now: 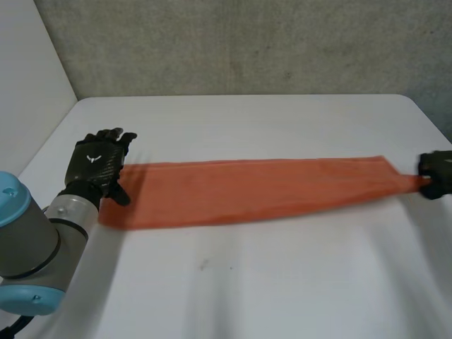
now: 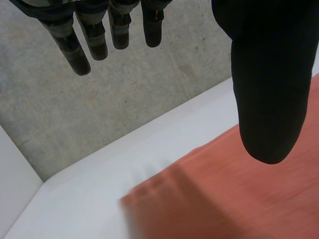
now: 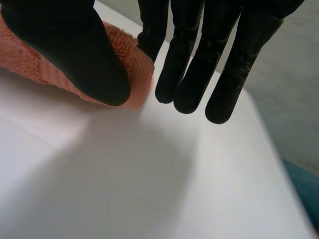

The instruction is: Fold the laundry

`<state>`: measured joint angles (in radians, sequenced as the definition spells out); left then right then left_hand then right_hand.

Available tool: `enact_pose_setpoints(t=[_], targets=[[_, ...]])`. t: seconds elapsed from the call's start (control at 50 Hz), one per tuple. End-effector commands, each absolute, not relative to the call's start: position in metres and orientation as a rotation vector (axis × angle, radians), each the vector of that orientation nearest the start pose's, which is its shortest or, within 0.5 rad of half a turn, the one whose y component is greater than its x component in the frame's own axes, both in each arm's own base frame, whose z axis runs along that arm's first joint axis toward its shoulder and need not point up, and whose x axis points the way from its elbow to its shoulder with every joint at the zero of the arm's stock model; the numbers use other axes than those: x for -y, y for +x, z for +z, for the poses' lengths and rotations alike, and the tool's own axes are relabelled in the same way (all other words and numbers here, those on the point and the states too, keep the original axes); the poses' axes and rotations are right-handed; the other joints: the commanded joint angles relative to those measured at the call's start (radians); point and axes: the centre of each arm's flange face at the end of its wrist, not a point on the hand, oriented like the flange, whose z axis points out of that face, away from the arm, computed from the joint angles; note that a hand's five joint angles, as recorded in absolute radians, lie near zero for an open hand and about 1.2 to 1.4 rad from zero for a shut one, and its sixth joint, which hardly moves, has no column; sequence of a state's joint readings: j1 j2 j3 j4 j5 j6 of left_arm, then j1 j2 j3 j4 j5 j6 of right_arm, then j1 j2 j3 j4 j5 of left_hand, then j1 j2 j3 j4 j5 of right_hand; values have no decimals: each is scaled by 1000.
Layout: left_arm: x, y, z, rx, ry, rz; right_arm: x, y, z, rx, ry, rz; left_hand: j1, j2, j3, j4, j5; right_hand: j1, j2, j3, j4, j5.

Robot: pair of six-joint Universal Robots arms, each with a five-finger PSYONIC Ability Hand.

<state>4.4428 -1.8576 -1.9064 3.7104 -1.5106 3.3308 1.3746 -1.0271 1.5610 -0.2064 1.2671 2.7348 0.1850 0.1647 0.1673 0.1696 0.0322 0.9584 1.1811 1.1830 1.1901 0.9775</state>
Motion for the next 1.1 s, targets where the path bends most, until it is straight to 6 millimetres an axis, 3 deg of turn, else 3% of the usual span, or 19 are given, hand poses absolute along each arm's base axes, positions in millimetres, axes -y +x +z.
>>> enact_pose_setpoints(t=[0.02, 0.22, 0.28, 0.32, 0.34, 0.38, 0.44, 0.48, 0.5, 0.54, 0.66, 0.7, 0.82, 0.84, 0.86, 0.88, 0.92, 0.98, 1.1], targets=[[281, -219, 172, -2276, 602, -2226, 407, 15, 161, -2724, -394, -2016, -10, 10, 7, 5, -32, 438, 215, 213, 206, 244], [280, -219, 173, -2274, 598, -2226, 412, 8, 183, -2742, -450, -2068, -10, 10, 7, 5, -32, 438, 215, 213, 206, 244], [280, -219, 173, -2272, 597, -2228, 409, 49, 206, -2607, -551, -2134, -10, 10, 7, 5, -32, 438, 215, 213, 206, 244], [280, -219, 173, -2272, 597, -2228, 399, 113, 230, -2397, -692, -2179, -10, 10, 7, 5, -32, 438, 215, 213, 206, 244], [280, -219, 173, -2272, 597, -2228, 399, 113, 230, -2396, -692, -2179, -10, 10, 7, 5, -32, 438, 215, 213, 206, 244], [281, -219, 173, -2272, 595, -2227, 384, 172, 241, -2222, -804, -2165, -10, 10, 7, 5, -32, 438, 215, 213, 206, 244], [281, -219, 174, -2270, 595, -2229, 374, 203, 243, -2132, -870, -2144, -10, 10, 7, 5, -32, 438, 215, 213, 206, 244], [282, -218, 174, -2267, 589, -2229, 347, 269, 240, -1948, -1017, -2092, -10, 10, 7, 5, -32, 438, 215, 213, 206, 244], [282, -218, 174, -2267, 589, -2229, 347, 269, 240, -1947, -1018, -2092, -10, 10, 7, 5, -32, 438, 215, 213, 206, 244], [282, -218, 175, -2265, 587, -2230, 312, 333, 232, -1756, -1141, -2027, -10, 10, 7, 5, -32, 438, 215, 213, 206, 244], [283, -217, 176, -2262, 581, -2233, 259, 402, 202, -1569, -1279, -1885, -10, 10, 7, 5, -32, 438, 215, 213, 206, 244], [283, -216, 176, -2262, 579, -2232, 231, 429, 169, -1512, -1361, -1752, -10, 10, 7, 5, -32, 438, 215, 213, 206, 244], [282, -218, 175, -2265, 587, -2233, 198, 446, 126, -1500, -1454, -1600, -10, 10, 7, 5, -32, 438, 215, 213, 206, 244], [281, -219, 175, -2268, 595, -2231, 189, 450, 123, -1488, -1476, -1589, -10, 10, 7, 5, -32, 360, 138, 136, 129, 167], [280, -219, 175, -2269, 599, -2232, 186, 451, 125, -1486, -1484, -1598, -10, 10, 7, 5, -32, -108, -331, -333, -340, -302], [280, -219, 175, -2269, 599, -2232, 186, 451, 125, -1486, -1484, -1598, -10, 10, 7, 5, -32, -113, -336, -338, -345, -307], [279, -221, 175, -2270, 606, -2235, 191, 448, 146, -1502, -1449, -1680, -10, 10, 7, 5, -32, -784, -1007, -1009, -1016, -978], [275, -228, 177, -2268, 638, -2258, 196, 444, 168, -1522, -1401, -1747, -10, 10, 7, 5, -32, -784, -1007, -1009, -1016, -978], [262, -257, 191, -2231, 744, -2363, 239, 389, 205, -1754, -1154, -1862, -10, 10, 7, 5, -32, -784, -1007, -1009, -1016, -978]])
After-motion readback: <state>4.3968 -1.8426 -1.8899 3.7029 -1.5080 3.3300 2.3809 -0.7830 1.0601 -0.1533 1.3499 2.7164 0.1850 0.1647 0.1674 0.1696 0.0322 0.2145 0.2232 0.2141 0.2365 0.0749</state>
